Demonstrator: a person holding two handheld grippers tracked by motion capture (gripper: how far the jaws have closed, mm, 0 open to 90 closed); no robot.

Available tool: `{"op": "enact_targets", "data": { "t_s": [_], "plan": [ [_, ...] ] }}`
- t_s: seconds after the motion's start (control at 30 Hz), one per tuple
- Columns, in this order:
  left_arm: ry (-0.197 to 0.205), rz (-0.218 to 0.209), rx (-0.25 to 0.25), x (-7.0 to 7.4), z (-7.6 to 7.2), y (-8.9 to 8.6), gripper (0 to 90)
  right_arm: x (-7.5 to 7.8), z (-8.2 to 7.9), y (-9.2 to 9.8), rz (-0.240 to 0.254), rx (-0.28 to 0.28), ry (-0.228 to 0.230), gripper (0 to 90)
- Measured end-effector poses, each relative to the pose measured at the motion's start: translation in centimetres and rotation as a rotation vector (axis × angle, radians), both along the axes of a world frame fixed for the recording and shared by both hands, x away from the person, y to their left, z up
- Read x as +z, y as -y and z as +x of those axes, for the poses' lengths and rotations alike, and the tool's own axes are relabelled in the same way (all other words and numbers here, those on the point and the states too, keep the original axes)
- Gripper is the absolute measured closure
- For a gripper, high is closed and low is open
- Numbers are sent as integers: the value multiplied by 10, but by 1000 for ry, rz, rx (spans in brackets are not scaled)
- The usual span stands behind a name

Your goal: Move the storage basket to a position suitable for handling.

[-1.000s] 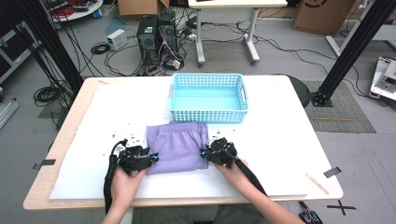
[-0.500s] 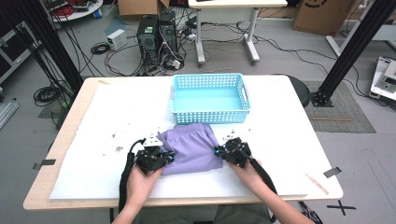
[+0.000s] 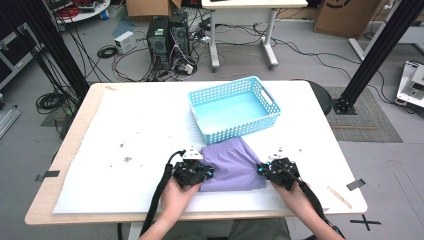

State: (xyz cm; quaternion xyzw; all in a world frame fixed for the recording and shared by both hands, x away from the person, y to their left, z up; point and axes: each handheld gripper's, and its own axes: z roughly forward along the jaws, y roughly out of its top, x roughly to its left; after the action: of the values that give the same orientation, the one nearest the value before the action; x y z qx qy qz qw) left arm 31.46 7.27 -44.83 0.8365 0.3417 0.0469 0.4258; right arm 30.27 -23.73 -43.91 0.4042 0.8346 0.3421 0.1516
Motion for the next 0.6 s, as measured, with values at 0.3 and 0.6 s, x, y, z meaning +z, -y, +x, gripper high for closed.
{"op": "enact_targets", "data": {
  "t_s": [0.3, 0.6],
  "plan": [
    [-60, -35, -72, -1, -16, 5, 825, -3, -36, 27, 40, -18, -5, 857],
    [-76, -47, -58, 0, -31, -14, 826, -6, -46, 14, 47, 8, -19, 856]
  ]
}}
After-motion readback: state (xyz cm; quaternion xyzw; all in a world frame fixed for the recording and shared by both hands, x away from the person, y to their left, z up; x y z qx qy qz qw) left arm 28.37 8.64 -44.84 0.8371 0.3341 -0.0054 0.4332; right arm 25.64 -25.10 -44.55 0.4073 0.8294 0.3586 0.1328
